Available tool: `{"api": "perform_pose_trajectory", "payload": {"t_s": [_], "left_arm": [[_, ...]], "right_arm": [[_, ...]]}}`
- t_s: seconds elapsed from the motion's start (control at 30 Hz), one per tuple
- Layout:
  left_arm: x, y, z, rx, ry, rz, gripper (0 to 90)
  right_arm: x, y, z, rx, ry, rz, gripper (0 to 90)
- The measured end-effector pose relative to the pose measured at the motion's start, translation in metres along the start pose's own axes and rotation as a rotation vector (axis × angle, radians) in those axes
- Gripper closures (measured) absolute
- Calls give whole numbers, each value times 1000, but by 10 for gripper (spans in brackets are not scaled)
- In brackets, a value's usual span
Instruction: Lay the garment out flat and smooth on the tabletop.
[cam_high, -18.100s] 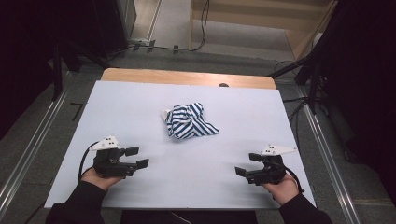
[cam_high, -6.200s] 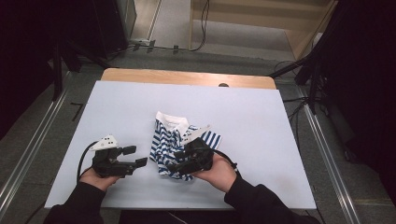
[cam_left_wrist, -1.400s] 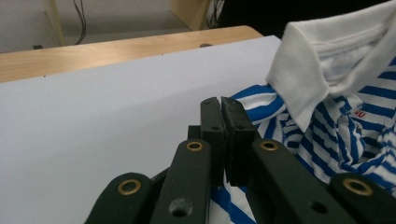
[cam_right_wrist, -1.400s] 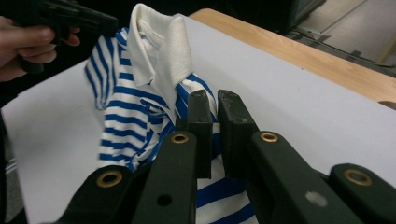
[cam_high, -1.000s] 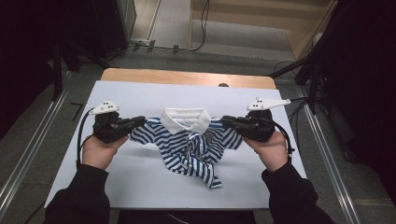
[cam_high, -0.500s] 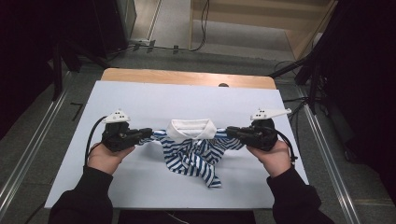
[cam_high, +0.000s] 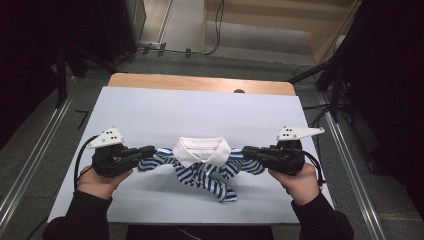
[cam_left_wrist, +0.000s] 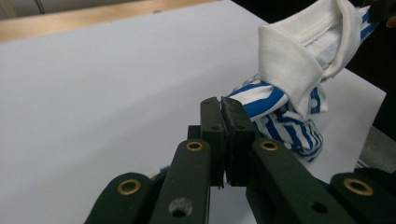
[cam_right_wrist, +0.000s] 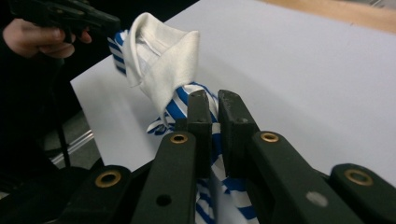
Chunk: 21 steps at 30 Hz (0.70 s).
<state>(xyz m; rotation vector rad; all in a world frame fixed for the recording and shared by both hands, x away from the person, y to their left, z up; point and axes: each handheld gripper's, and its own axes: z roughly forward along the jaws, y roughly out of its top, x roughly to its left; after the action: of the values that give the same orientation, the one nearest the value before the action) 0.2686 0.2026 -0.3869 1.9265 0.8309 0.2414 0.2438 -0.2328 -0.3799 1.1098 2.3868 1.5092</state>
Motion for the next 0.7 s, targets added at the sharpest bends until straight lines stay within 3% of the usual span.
{"api": "perform_pose_trajectory", "payload": {"t_s": [0.03, 0.17, 0.27, 0.3, 0.33, 0.43, 0.5, 0.53, 0.57, 0.6, 0.7], "left_arm": [[0, 0, 0, 0, 0, 0, 889], [18, 35, 9, -14, 47, 1, 889], [31, 61, 21, 0, 100, 27, 889], [31, 61, 21, 0, 100, 27, 888], [42, 77, 32, 12, 132, 35, 888], [62, 100, 50, 6, 159, 2, 888], [78, 110, 65, -12, 166, -33, 873], [85, 112, 73, -20, 166, -62, 811], [85, 112, 73, -20, 166, -62, 672], [98, 112, 88, 2, 173, -112, 584], [108, 102, 102, 27, 154, -152, 518]], "right_arm": [[0, 5, -1, -5, -15, -15, 820], [-10, 32, 1, -18, -39, -25, 819], [-24, 59, 8, -1, -78, -33, 819], [-30, 68, 10, 8, -86, -29, 819], [-37, 77, 13, 17, -92, -16, 819], [-58, 104, 25, 31, -144, -2, 817], [-73, 122, 36, 43, -212, 5, 774], [-82, 129, 44, 38, -254, 6, 687], [-92, 133, 52, 25, -304, 2, 590], [-99, 135, 60, 14, -349, -5, 564], [-113, 132, 78, 38, -341, 27, 506]]}}
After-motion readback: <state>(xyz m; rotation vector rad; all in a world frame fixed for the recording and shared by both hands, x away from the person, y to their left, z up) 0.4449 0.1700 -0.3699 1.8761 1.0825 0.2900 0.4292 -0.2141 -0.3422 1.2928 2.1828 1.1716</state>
